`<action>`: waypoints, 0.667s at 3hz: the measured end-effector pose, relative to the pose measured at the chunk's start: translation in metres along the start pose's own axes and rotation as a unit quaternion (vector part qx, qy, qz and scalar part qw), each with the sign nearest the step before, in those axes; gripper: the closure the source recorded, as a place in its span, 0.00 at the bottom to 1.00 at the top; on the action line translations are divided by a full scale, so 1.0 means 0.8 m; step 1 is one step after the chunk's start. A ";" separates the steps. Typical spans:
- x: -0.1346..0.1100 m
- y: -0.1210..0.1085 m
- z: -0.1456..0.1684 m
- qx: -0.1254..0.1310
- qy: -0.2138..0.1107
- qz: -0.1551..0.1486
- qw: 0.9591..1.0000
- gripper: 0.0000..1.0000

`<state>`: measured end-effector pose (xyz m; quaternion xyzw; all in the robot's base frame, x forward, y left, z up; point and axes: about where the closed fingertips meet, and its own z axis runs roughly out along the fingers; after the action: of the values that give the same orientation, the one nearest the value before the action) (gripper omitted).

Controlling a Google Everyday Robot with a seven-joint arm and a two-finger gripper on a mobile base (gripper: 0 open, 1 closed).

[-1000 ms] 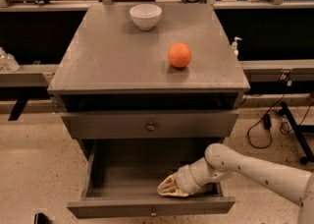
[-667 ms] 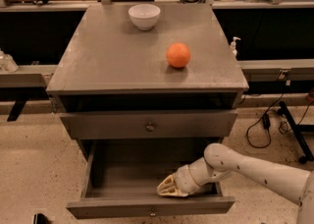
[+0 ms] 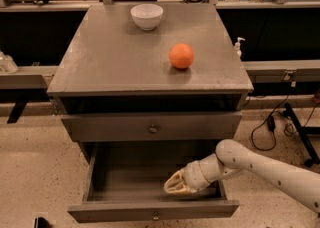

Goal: Open middle drawer

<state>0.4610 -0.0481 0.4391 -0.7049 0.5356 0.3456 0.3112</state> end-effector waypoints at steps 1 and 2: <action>-0.008 -0.019 -0.017 0.035 0.002 0.021 0.999 1.00; -0.020 -0.024 -0.050 0.061 -0.028 0.037 0.997 0.82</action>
Offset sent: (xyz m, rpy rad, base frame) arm 0.0231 -0.0484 0.0730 0.1595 0.0423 -0.1966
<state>0.4827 -0.0678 0.4761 -0.6537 0.5728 0.3433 0.3559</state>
